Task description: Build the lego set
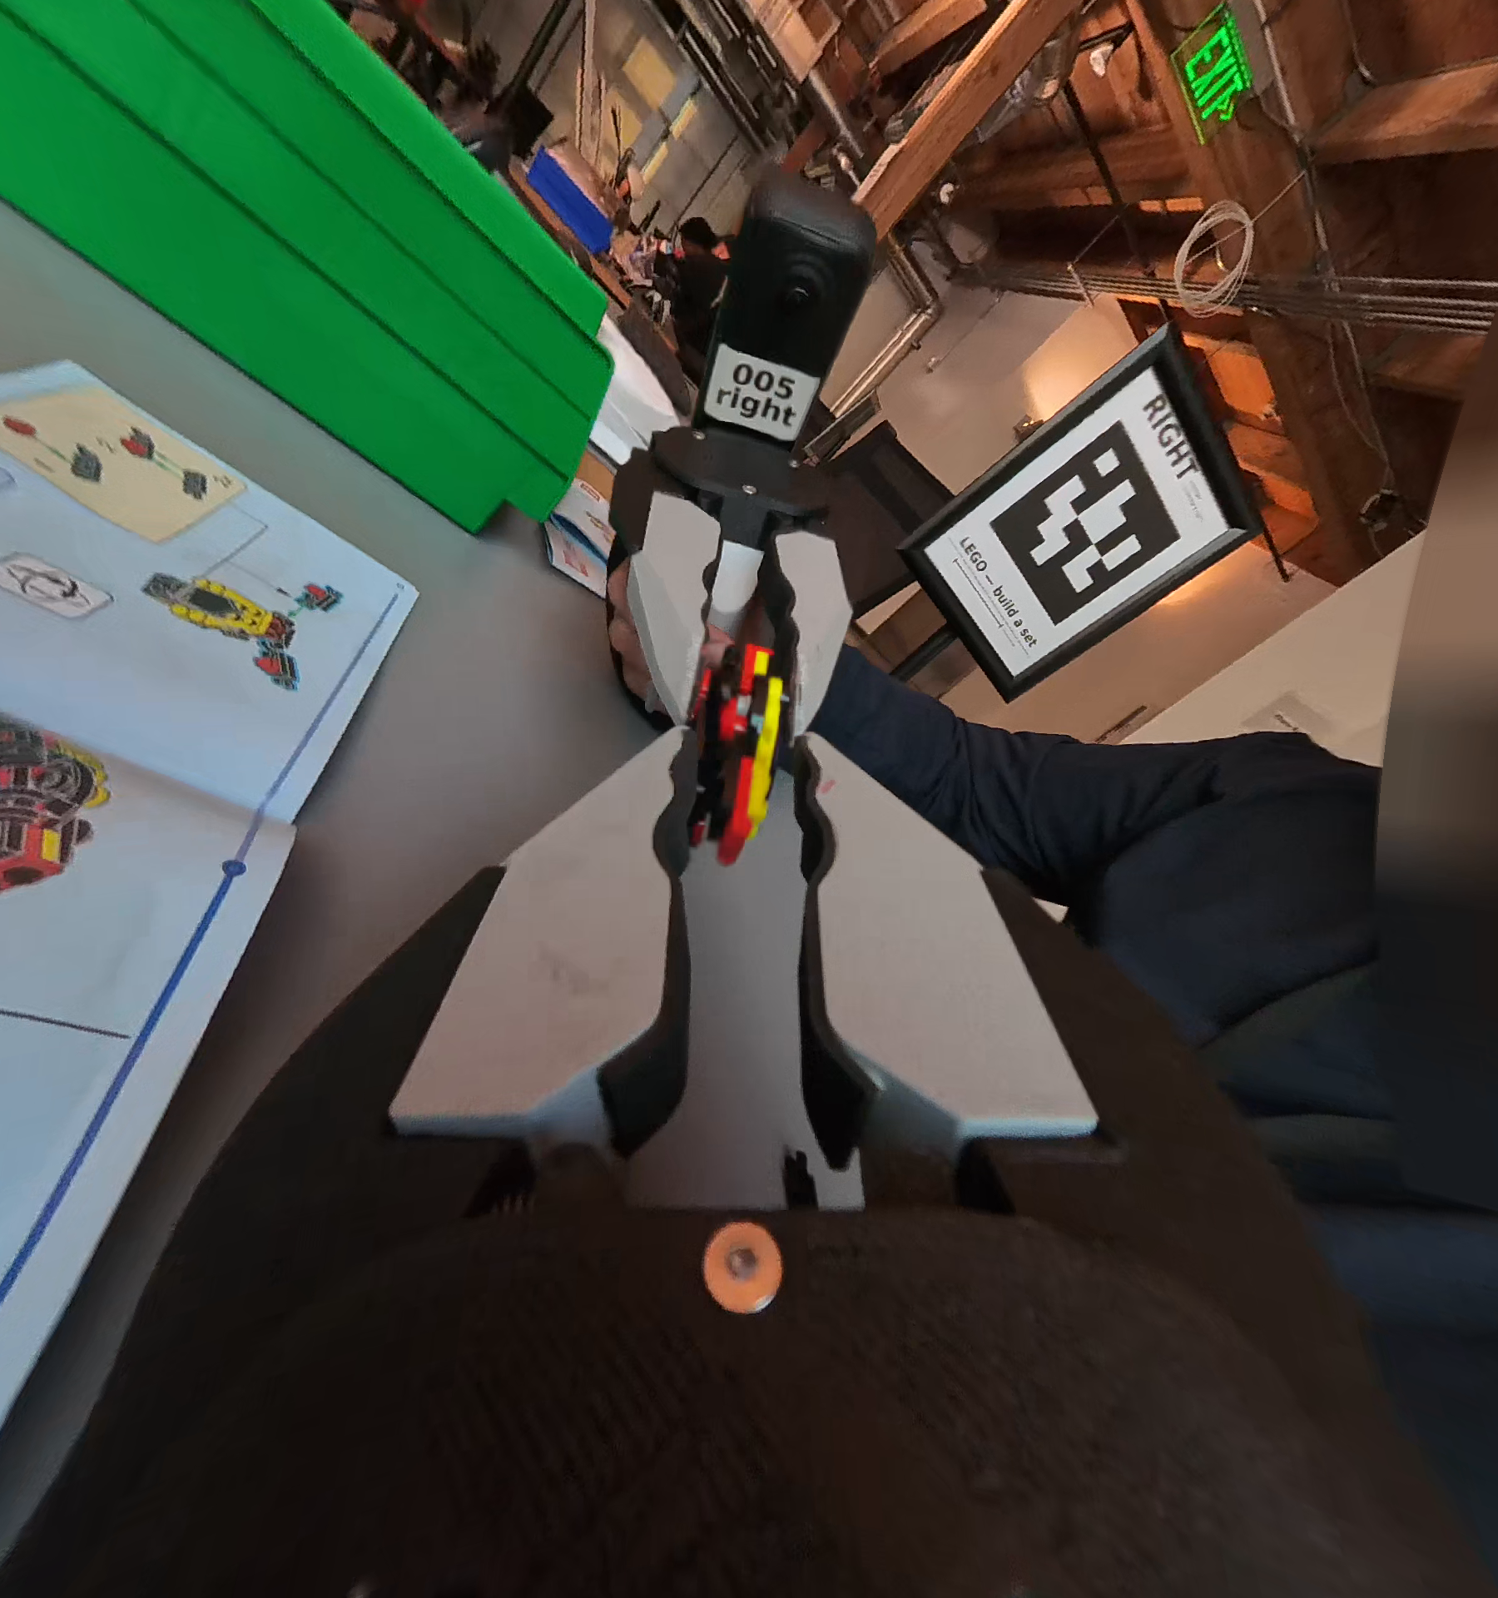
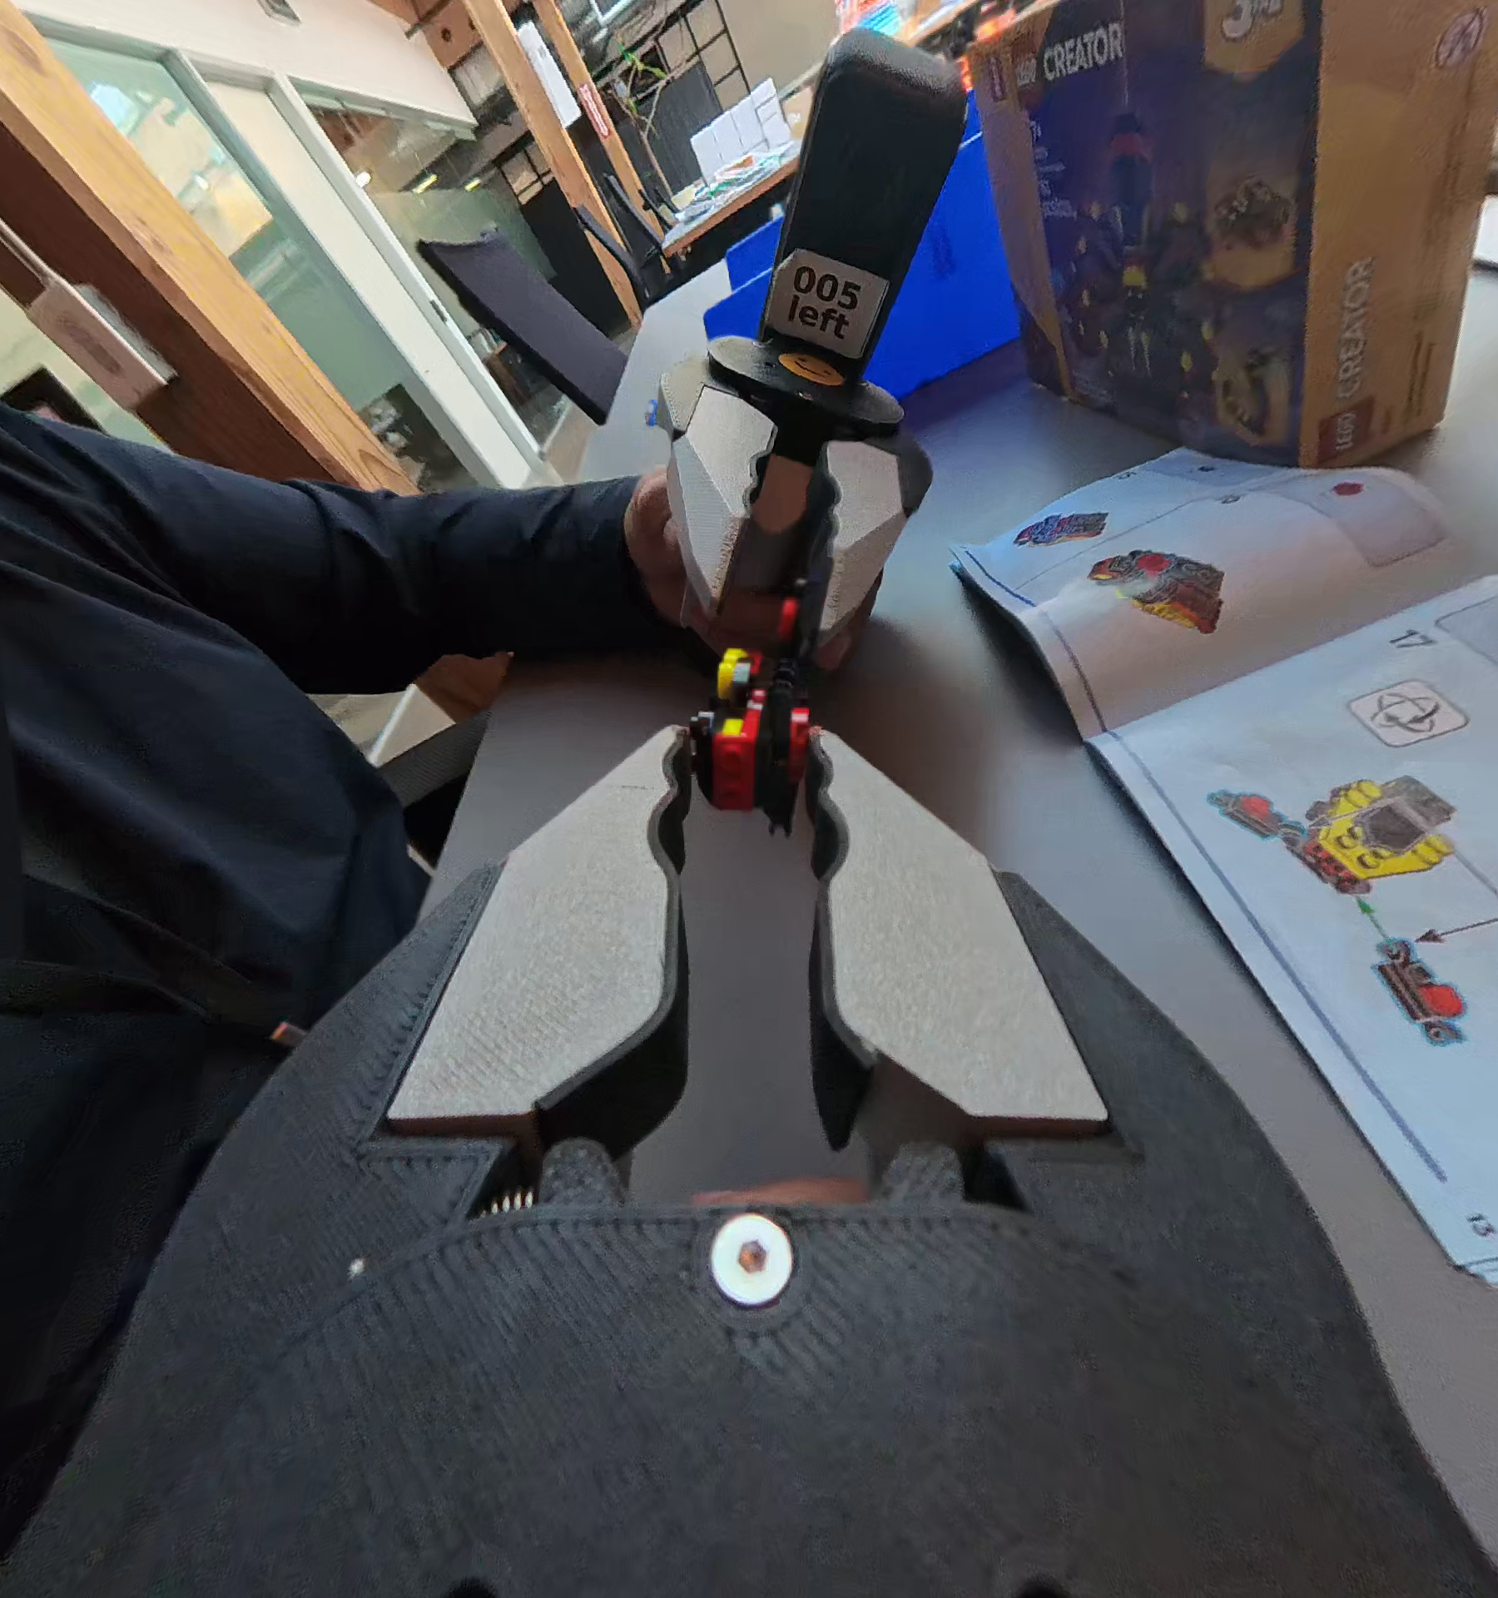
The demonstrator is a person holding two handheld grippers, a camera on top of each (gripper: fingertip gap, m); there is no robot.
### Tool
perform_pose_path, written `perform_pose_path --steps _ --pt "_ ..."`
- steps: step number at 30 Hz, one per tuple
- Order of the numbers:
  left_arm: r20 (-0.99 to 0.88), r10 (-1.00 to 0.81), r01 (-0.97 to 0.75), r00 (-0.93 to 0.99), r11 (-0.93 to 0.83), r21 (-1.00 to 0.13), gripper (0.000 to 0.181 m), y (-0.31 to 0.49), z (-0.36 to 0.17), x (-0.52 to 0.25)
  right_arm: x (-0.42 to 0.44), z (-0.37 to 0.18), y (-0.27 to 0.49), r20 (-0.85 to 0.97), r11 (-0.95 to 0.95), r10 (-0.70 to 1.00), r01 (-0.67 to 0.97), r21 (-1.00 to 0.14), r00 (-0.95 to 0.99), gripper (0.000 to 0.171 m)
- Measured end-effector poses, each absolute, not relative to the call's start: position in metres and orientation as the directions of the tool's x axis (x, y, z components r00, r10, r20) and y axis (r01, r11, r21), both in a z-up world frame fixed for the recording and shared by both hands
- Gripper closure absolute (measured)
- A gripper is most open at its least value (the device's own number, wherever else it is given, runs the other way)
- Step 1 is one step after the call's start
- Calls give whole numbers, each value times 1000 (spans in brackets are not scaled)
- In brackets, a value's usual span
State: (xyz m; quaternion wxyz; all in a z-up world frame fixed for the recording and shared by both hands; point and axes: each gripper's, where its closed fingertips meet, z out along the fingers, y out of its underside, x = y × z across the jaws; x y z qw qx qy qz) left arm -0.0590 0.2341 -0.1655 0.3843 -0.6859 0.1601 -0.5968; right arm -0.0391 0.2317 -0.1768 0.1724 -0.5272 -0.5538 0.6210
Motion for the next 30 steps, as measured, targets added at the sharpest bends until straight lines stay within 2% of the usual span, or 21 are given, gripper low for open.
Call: perform_pose_path --steps 4,7,9,11,14,17,21,27,30 --pt "646 -714 188 269 -619 -763 154 232 -166 -63 -40 -179 236 -207 -98 918 313 -945 -339 149" --pt "617 -728 162 299 -598 -785 155 232 -168 -68 -41 -184 238 50 138 960 310 -941 -274 149" --pt "594 -736 136 324 -585 -799 156 232 -170 -72 -41 -187 241 267 330 937 319 -888 -228 149" --pt "568 -742 98 356 -574 -813 156 232 -174 -75 -40 -190 243 478 519 855 332 -788 -202 149" --pt "524 -749 43 405 -557 -829 155 233 -181 -77 -39 -197 242 683 701 704 348 -622 -197 149" --pt "503 -752 32 426 -544 -839 156 234 -181 -77 -39 -204 240 744 762 631 354 -542 -219 149" --pt "431 -765 13 479 -485 -875 160 238 -180 -80 -38 -205 234 768 792 595 332 -512 -237 149" --pt "318 -770 -61 554 -418 -906 155 242 -184 -83 -36 -215 230 766 811 574 331 -482 -290 149" --pt "238 -743 -80 625 -365 -927 164 251 -183 -94 -35 -221 223 767 831 551 308 -464 -330 149"
